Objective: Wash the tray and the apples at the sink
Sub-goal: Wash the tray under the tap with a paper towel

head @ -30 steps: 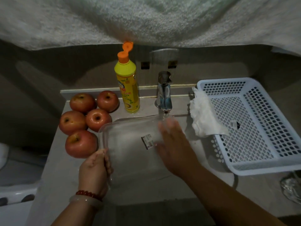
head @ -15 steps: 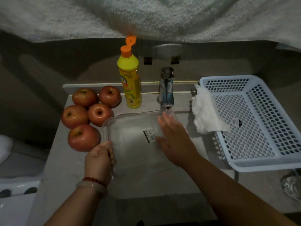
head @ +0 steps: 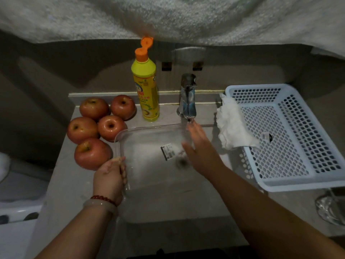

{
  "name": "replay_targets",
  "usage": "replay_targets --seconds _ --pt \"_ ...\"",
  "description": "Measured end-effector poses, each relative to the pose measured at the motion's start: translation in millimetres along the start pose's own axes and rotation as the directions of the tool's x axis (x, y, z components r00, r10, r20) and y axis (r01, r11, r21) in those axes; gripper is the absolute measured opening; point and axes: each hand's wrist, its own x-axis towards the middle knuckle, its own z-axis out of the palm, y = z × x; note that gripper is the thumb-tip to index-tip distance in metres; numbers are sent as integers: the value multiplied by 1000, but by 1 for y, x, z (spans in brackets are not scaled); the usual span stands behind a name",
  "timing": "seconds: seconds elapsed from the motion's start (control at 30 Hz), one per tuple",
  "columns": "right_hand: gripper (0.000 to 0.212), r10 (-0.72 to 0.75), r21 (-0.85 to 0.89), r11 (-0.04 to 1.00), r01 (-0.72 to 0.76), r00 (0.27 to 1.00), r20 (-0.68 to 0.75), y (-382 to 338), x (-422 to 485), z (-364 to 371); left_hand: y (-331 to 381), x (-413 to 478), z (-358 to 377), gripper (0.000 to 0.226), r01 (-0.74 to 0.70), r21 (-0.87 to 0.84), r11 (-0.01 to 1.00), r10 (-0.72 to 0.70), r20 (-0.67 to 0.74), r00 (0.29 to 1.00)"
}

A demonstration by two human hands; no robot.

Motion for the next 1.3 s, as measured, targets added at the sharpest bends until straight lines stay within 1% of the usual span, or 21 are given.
replay_targets --seconds 0.03,0.1,0.13,0.17,0.23,0.3,0.43,0.5,0.6,0.67,0.73,0.8,0.83,0.87,0.97,1.1,1.17,1.2,1.23,1.27,1.3 --pt "56 104 94 990 -105 994 12 -1 5 -4 0 0 1 33 -8 21 1000 8 3 1000" --pt "54 300 235 923 -304 952 53 5 12 -10 1 0 2 35 -35 48 998 35 5 999" --pt "54 329 238 912 -333 942 60 7 12 -11 0 1 2 34 -44 54 998 44 0 999" --pt "56 313 218 923 -317 948 56 5 9 -10 -1 2 2 32 -47 53 997 48 -10 999" --pt "60 216 187 958 -218 976 35 3 -1 -5 -3 3 -2 30 -49 36 998 50 -41 998" --pt "60 167 213 962 -172 985 41 1 -6 -3 -4 2 -7 31 -59 36 998 61 -51 997" --pt "52 291 376 875 -304 952 94 -3 11 -14 -6 -5 -9 27 -101 82 991 102 -9 995" --pt "57 310 358 874 -327 945 108 -7 9 -15 -6 -5 -8 28 -106 64 992 107 -4 994" --pt "69 236 288 919 -270 960 147 -7 -21 -7 -5 1 -10 32 -60 31 998 62 -46 997" --pt "67 281 316 893 -322 945 167 -7 -41 -7 -3 3 -12 32 -51 35 998 53 -42 998" --pt "65 374 375 840 -394 919 127 -3 -44 -12 0 -1 -10 28 -42 54 998 43 -5 999" --pt "71 516 426 742 -518 846 131 3 -37 -20 2 -7 -4 27 -13 32 999 13 9 1000" --pt "71 557 471 686 -555 817 150 1 -33 -25 3 -8 -1 26 -1 3 1000 1 20 1000" --pt "66 580 515 634 -576 795 175 -1 -30 -30 4 -9 2 25 14 -20 1000 -14 39 999" --pt "36 658 631 485 -606 728 193 -5 -31 -46 6 -5 8 23 65 -20 998 -62 113 992" --pt "36 781 727 234 -645 570 255 -8 -37 -63 14 -2 21 17 160 26 987 -162 227 960" --pt "36 820 735 186 -652 515 250 -10 -42 -69 18 2 29 21 186 64 980 -197 282 939" --pt "35 824 745 188 -640 515 235 -10 -47 -72 20 3 33 22 165 106 980 -190 294 937" --pt "33 819 748 230 -622 540 197 -11 -52 -75 21 5 38 22 70 225 972 -137 300 944" --pt "32 813 746 286 -602 564 144 -11 -57 -78 21 6 43 23 -74 371 926 -53 321 945" --pt "31 802 743 335 -580 589 97 -12 -61 -79 24 3 50 27 -240 502 831 50 363 931"
